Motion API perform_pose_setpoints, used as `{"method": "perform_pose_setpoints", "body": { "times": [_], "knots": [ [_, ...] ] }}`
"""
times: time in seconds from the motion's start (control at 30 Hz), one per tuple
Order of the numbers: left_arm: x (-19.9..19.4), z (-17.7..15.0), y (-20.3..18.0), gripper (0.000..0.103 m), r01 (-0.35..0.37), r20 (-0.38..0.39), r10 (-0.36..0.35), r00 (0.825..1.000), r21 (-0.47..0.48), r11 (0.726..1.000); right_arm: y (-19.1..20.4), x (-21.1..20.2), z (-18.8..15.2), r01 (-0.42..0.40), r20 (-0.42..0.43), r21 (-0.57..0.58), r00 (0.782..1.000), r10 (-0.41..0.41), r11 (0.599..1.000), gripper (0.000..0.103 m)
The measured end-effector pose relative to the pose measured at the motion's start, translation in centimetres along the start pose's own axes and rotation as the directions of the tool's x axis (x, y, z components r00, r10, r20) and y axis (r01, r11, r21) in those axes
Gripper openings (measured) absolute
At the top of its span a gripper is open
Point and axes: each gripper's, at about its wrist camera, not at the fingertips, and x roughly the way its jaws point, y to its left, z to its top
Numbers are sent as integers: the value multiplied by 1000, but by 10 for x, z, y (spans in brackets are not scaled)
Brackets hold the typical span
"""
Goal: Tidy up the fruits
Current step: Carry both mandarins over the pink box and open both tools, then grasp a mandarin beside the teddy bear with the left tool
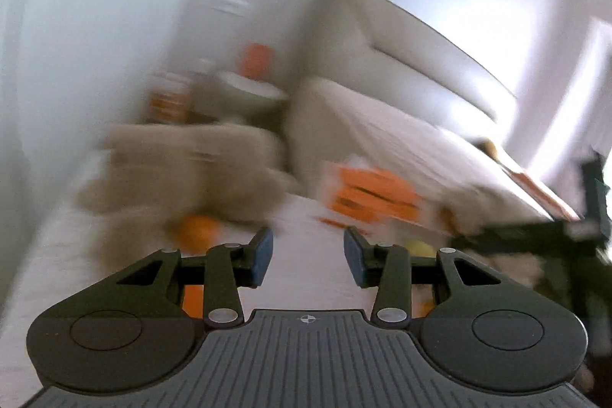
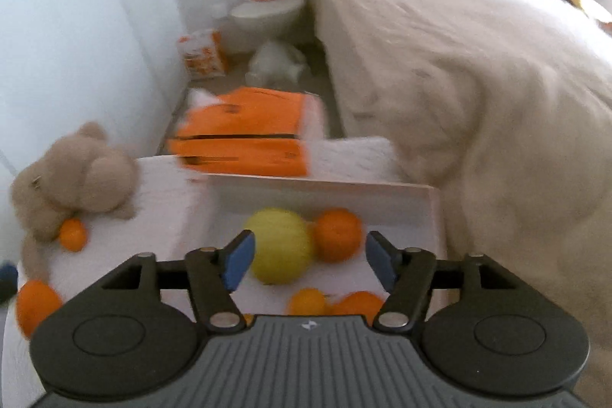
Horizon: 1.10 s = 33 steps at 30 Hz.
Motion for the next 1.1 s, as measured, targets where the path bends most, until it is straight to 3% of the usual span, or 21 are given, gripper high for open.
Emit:
{"method": "perform_pose_setpoints", "body": {
  "times": [0.13, 0.33, 0.43, 0.53, 0.6, 0.73, 0.83, 0.87, 1.1],
  "knots": [
    [-19, -3, 51, 45, -99, 19, 101, 995, -97, 990, 65, -15, -12, -116, 27, -146, 992, 122, 982, 73],
    [-40, -21, 103, 45, -128, 17, 134, 991, -194, 973, 169, -21, -43, -344, -35, -329, 935, 352, 880, 79],
    [-53, -26, 117, 45, -139, 39, 151, 988, -220, 966, 209, -12, -57, -381, -64, -380, 920, 387, 843, 79],
    [-66, -24, 132, 45, -153, 57, 171, 984, -240, 959, 241, 4, -67, -404, -94, -370, 912, 399, 837, 79],
    [-68, -27, 141, 45, -156, 49, 174, 984, -254, 955, 251, 19, -69, -410, -119, -341, 911, 394, 846, 79],
    [-64, -32, 149, 45, -159, 28, 172, 985, -258, 953, 268, 50, -78, -342, -132, -345, 940, 316, 874, 81],
    [-63, -36, 150, 45, -157, 18, 168, 986, -255, 954, 262, 61, -86, -368, -170, -294, 928, 330, 882, 78],
    [-62, -36, 150, 45, -154, 14, 163, 987, -252, 955, 259, 61, -90, -383, -169, -281, 922, 347, 880, 74],
    [-43, -31, 114, 45, -100, -9, 99, 995, -115, 988, 216, 20, -119, -394, -121, -293, 919, 375, 871, 73]
  ]
}}
